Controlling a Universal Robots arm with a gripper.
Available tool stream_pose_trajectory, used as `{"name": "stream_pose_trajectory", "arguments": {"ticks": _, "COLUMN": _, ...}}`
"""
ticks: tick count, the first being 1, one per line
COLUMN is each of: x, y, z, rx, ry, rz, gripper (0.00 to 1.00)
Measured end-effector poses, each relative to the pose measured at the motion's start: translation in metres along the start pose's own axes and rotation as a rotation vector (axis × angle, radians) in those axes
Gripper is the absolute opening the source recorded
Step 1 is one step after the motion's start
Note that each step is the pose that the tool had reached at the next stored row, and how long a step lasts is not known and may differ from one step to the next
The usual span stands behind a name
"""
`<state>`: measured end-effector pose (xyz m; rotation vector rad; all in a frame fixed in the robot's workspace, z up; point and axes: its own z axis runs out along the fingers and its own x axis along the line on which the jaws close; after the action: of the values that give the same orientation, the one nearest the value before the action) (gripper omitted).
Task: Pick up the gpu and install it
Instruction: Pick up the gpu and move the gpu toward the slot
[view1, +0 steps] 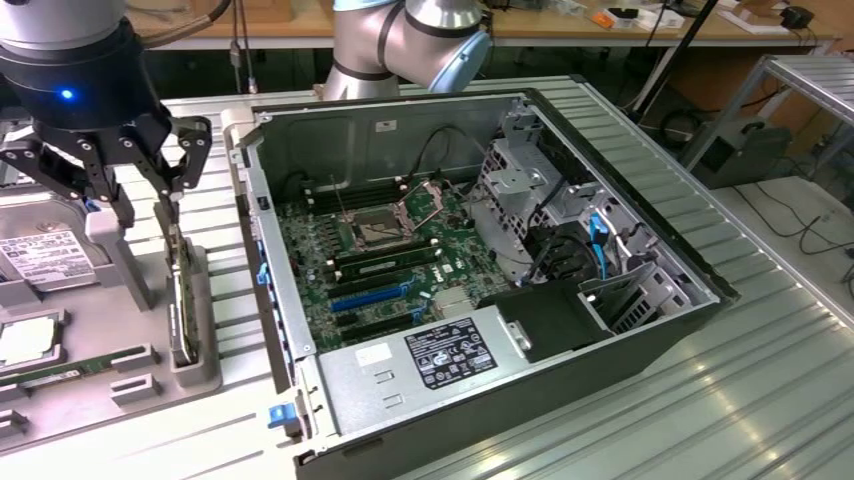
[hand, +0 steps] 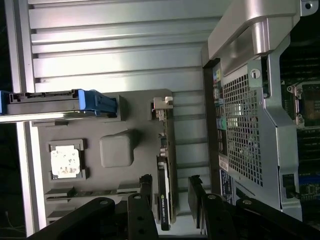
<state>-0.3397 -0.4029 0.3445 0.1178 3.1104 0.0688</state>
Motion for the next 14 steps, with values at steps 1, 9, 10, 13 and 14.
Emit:
{"name": "stream_pose_trajectory", "arguments": {"ticks": 1, "x": 0.0, "y": 0.0, "z": 0.0015, "rx": 0.0, "ry": 0.0, "rz": 0.0, "gripper": 0.42}}
{"name": "stream_pose_trajectory", "arguments": {"ticks": 9, "x": 0.0, "y": -0.0004, "z": 0.0085, "rx": 0.0, "ry": 0.0, "rz": 0.0, "gripper": 0.42}}
{"name": "stream_pose_trajectory", "arguments": {"ticks": 10, "x": 0.0, "y": -0.0026, "z": 0.0091, "rx": -0.0001, "ry": -0.0001, "rz": 0.0, "gripper": 0.42}}
{"name": "stream_pose_trajectory", "arguments": {"ticks": 13, "x": -0.001, "y": -0.0118, "z": 0.0114, "rx": 0.0, "ry": 0.0, "rz": 0.0, "gripper": 0.42}}
{"name": "stream_pose_trajectory", "arguments": {"ticks": 14, "x": -0.001, "y": -0.0138, "z": 0.0122, "rx": -0.0001, "ry": 0.0, "rz": 0.0, "gripper": 0.42}}
